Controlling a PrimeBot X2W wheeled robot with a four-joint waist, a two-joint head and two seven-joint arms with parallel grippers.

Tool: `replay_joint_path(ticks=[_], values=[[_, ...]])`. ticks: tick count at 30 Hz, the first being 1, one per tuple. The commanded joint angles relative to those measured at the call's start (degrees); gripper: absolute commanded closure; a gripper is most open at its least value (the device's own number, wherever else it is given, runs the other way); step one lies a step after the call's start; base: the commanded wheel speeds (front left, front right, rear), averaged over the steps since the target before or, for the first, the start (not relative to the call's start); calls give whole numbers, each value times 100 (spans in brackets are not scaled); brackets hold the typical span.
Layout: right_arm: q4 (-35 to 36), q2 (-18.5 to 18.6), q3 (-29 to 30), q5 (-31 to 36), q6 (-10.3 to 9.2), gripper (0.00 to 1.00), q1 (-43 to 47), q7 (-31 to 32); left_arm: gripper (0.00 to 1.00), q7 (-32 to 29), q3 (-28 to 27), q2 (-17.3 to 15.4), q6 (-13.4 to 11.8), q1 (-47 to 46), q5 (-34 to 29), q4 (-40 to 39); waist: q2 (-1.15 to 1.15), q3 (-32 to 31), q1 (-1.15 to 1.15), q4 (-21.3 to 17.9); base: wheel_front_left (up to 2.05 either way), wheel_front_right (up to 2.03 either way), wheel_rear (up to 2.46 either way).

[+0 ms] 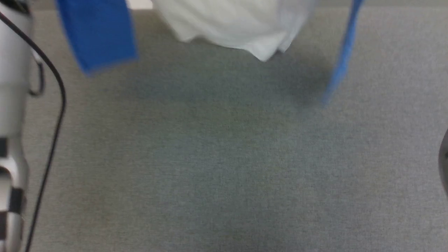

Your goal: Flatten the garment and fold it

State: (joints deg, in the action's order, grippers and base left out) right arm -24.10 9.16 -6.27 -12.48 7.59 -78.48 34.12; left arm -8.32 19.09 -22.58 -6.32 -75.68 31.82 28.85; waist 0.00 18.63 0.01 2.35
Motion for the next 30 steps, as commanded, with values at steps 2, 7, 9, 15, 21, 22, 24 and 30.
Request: replay_joint_path(ticks=[2, 7, 9, 15, 21, 22, 24, 30], values=[[-273, -61, 74, 125, -10, 100, -392, -381, 100, 251, -72, -41, -66, -410, -119, 134, 0, 580, -1, -254, 0, 0, 0], [-738, -93, 187, 480, -10, 100, -1018, -1135, 100, 908, -257, 13, -59, -1069, -153, 368, 0, 824, -1, -273, 0, 0, 0], [-907, -114, 214, 529, -10, 100, -1140, -1304, 100, 1144, -323, 29, 10, -1238, -117, 535, 0, 881, -1, -262, 0, 0, 0], [-1309, -122, 191, 375, -10, 100, -1199, -1597, 100, 1590, -447, 144, 253, -1382, 82, 1016, 0, 1012, -1, -189, 0, 0, 0], [-1514, 151, -215, -59, -10, 100, -511, -1750, 100, 1882, -445, 392, 438, -679, 306, 1404, 0, 724, -1, 74, 0, 0, 0], [-1500, 212, -298, -177, -10, 100, -316, -1784, 100, 1939, -447, 425, 461, -478, 342, 1443, 0, 626, -1, 120, 0, 0, 0], [-1443, 325, -406, -423, -10, 100, 102, -1852, 100, 2027, -445, 483, 507, -55, 403, 1487, 0, 397, -1, 205, 0, 0, 0], [-983, 680, -498, -1124, -10, 100, 1807, -2101, 100, 2235, -567, 600, 523, 1469, 612, 1259, 0, -428, -1, 447, 0, 0, 0]])
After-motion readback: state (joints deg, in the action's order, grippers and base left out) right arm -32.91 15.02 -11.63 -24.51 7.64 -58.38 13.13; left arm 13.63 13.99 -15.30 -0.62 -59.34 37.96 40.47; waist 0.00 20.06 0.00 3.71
